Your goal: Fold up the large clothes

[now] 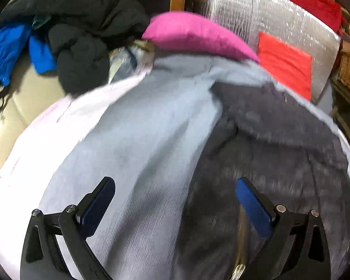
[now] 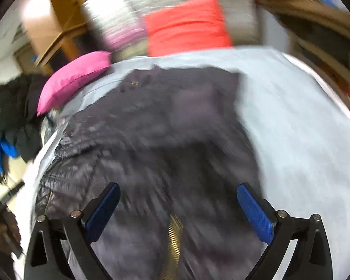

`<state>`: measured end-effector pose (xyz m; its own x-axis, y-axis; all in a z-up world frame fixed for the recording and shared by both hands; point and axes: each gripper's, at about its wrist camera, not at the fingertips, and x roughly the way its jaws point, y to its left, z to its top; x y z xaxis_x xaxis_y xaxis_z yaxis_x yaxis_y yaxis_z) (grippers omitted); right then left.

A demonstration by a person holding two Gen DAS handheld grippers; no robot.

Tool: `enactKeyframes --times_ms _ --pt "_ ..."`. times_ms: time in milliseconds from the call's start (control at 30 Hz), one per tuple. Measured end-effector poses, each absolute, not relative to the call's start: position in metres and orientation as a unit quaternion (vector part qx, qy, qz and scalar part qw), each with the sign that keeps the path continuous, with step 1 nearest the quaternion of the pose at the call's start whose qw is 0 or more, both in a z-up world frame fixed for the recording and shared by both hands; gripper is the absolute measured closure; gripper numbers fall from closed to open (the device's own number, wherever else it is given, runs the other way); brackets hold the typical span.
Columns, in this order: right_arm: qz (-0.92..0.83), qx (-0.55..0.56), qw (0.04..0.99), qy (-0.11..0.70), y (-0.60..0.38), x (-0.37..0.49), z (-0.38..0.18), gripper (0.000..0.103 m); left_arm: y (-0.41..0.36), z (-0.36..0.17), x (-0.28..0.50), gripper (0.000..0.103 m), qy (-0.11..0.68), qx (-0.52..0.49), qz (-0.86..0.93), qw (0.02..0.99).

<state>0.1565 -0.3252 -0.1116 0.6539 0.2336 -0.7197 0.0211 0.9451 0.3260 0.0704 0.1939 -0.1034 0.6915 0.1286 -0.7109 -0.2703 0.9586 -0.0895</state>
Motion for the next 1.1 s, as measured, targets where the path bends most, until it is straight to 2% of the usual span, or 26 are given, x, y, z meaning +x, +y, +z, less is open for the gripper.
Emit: enactKeyframes --times_ms 167,233,600,1100 --pt "0.025 0.286 0.853 0.435 -0.378 0.077 -0.152 0.001 0.188 -0.122 0.042 0.000 0.402 -0.105 0.108 0.903" --pt "0.027 0.308 0.844 0.439 -0.382 0.058 -0.163 0.001 0.184 -0.128 0.033 0.000 0.408 -0.104 0.110 0.900" --pt "0.131 0.347 0.828 0.420 -0.350 0.017 -0.164 0.000 0.180 -0.140 0.005 0.000 0.426 -0.109 0.110 0.891" --pt "0.156 0.350 0.821 0.423 -0.347 0.004 -0.173 0.004 0.177 -0.156 -0.010 0.000 0.454 -0.152 0.037 0.877"
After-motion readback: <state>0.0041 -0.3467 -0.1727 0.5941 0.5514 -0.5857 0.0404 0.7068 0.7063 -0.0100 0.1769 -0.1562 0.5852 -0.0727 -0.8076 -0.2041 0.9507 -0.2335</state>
